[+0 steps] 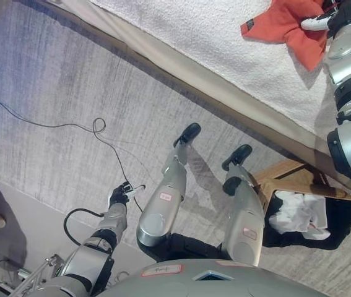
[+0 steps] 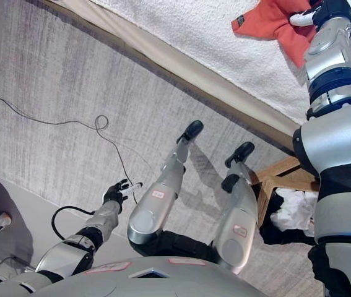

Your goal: Put the clothes on the bed into the basket.

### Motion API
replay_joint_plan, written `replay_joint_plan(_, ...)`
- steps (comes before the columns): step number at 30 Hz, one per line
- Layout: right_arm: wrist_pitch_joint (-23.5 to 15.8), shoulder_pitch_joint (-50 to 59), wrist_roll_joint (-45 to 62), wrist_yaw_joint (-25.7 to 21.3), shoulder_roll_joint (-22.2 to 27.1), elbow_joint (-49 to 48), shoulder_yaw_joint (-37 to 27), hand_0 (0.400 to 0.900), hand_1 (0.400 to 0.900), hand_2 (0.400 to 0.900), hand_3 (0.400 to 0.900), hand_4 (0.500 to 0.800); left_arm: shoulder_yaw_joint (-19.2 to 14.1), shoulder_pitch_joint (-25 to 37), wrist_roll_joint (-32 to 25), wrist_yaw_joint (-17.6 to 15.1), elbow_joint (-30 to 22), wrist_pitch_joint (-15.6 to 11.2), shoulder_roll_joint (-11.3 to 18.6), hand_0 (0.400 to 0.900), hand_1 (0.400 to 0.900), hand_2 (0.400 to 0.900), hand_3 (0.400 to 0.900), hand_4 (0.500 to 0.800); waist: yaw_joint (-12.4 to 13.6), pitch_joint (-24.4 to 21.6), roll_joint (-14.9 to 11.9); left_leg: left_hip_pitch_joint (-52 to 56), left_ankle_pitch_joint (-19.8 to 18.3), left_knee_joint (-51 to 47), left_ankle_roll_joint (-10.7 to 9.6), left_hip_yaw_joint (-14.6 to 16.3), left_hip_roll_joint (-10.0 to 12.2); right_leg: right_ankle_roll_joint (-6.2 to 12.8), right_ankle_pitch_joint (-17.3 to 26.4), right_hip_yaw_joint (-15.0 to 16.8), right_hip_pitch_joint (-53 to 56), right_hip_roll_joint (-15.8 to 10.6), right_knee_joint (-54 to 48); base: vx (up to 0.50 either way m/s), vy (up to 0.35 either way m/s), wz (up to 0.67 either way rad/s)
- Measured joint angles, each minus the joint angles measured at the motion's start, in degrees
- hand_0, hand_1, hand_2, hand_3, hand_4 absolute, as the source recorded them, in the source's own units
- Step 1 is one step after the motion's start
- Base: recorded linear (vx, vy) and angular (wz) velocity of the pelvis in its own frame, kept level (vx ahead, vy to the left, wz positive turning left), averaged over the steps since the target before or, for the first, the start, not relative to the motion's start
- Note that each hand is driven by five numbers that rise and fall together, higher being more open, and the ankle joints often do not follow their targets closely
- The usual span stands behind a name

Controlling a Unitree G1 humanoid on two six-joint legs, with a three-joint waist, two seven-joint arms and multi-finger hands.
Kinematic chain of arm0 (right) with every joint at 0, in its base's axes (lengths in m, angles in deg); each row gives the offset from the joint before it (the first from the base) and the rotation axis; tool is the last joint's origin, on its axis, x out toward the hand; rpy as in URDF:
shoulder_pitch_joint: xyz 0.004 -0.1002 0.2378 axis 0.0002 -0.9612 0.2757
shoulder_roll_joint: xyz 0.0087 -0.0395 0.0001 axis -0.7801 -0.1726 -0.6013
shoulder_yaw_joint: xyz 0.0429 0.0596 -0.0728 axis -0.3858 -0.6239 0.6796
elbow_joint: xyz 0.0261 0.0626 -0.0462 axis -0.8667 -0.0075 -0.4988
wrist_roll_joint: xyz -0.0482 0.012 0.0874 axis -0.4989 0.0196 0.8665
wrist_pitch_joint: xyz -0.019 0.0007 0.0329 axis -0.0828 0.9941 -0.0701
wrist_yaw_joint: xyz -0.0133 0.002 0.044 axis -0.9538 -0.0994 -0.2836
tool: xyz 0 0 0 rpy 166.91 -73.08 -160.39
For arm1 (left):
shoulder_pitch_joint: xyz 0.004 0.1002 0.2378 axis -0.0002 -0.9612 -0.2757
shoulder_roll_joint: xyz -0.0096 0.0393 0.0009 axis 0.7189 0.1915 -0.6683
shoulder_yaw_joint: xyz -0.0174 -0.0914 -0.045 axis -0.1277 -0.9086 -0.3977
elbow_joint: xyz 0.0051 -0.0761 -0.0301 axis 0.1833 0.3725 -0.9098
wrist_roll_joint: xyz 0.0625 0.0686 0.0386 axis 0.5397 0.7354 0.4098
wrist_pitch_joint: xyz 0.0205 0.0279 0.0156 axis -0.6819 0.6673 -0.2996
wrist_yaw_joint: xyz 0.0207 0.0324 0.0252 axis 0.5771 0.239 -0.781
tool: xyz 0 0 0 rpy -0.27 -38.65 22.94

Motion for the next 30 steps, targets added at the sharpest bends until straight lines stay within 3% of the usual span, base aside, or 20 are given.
replay_joint_plan(5, -0.2, -0.6, -0.1, 0.1, -0.3, -0.2, -1.1, 0.400, 0.400, 0.400, 0.400, 0.500, 0.0, 0.0, 0.0, 0.0, 0.0, 0.0, 0.0, 0.900, 0.900, 0.900, 0.900, 0.800, -0.3, 0.0, 0.1, 3.9, 0.0, -0.7, 0.1, 1.3, -0.1, 0.03, 0.0, 1.1, 3.5, -0.1, -1.1, -0.01, 0.075, -0.36)
replay_joint_plan(9, -1.0, -2.2, -0.2, 0.2, -0.9, -0.3, -2.7, 0.400, 0.400, 0.400, 0.400, 0.500, -0.1, -0.2, 0.0, 0.0, 0.5, 0.1, -0.6, 0.900, 0.900, 0.900, 0.900, 0.800, -0.3, -0.1, 0.1, 8.1, -0.7, -0.8, 1.4, 4.3, 0.0, 1.24, 1.1, 3.3, 7.7, 0.4, -3.9, 0.03, 0.080, -0.58)
replay_joint_plan(12, -1.3, -6.0, -1.0, 0.1, -1.7, -3.5, -4.7, 0.400, 0.400, 0.400, 0.400, 0.500, -2.0, -0.6, 0.1, 0.0, 0.8, 0.7, -0.5, 0.900, 0.900, 0.900, 0.900, 0.800, -1.9, -0.4, -0.4, 11.7, -1.6, -0.8, 2.5, 6.9, 0.2, 1.88, 1.7, 5.5, 11.7, 1.5, -7.7, 0.08, 0.028, -0.52)
replay_joint_plan(13, -1.1, -6.8, -1.7, 0.4, -3.0, -3.1, -5.0, 0.400, 0.400, 0.400, 0.400, 0.500, -2.5, -1.2, 0.1, 0.0, 0.9, 0.6, -0.4, 0.900, 0.900, 0.900, 0.900, 0.800, -3.0, -0.9, -1.2, 13.6, -2.3, -0.9, 3.2, 9.3, 0.5, 2.47, 2.0, 6.3, 13.8, 1.7, -10.0, 0.06, 0.014, -0.25)
replay_joint_plan(15, -0.9, -7.2, -2.2, 0.5, -4.1, -1.9, -5.1, 0.400, 0.400, 0.400, 0.400, 0.500, -3.2, -2.0, 0.1, 0.0, 1.0, 0.4, -0.2, 0.900, 0.900, 0.900, 0.900, 0.800, -4.4, -2.0, -2.3, 15.2, -2.5, -1.5, 3.5, 11.1, 0.4, 3.95, 3.1, 6.7, 15.2, 1.6, -11.8, 0.05, 0.034, -0.32)
replay_joint_plan(17, -0.6, -7.5, -2.2, 0.8, -4.0, -1.6, -5.7, 0.400, 0.400, 0.400, 0.400, 0.500, -4.0, -2.3, 0.1, 0.0, 1.1, 0.6, -0.1, 0.900, 0.900, 0.900, 0.900, 0.800, -6.0, -3.5, -3.4, 15.4, -2.7, -1.7, 4.0, 11.9, 0.3, 4.20, 3.7, 7.3, 15.4, 1.6, -12.6, 0.06, 0.056, -0.60)
replay_joint_plan(20, -0.7, -9.9, -2.4, 1.1, -3.8, -2.0, -7.9, 0.400, 0.400, 0.400, 0.400, 0.500, -4.7, -3.1, 0.2, 0.0, 2.5, 1.2, 0.1, 0.900, 0.900, 0.900, 0.900, 0.800, -8.4, -6.4, -6.3, 18.2, -3.8, -2.1, 5.0, 15.2, 0.2, 2.72, 6.3, 10.7, 16.7, 1.9, -14.0, 0.06, 0.024, -0.52)
replay_joint_plan(23, -0.6, -14.1, -2.4, 1.3, -3.3, -3.1, -9.6, 0.400, 0.400, 0.400, 0.400, 0.500, -5.5, -4.4, 0.2, 0.1, 3.7, 1.6, 0.0, 0.900, 0.900, 0.900, 0.900, 0.800, -10.7, -9.4, -7.5, 21.1, -5.4, -2.3, 5.7, 17.8, 0.6, 2.78, 6.8, 12.7, 18.8, 2.5, -15.2, 0.05, 0.019, -0.40)
replay_joint_plan(30, -0.5, -21.8, -2.5, 2.3, -0.5, -4.5, -11.9, 0.400, 0.400, 0.400, 0.400, 0.500, -8.6, -6.4, 0.5, 0.7, 6.9, 2.5, -0.2, 0.900, 0.900, 0.900, 0.900, 0.800, -16.3, -15.0, -7.3, 26.5, -7.4, -3.9, 6.7, 23.7, 1.5, 2.80, 7.0, 18.1, 20.6, 3.8, -15.7, 0.06, 0.018, -0.55)
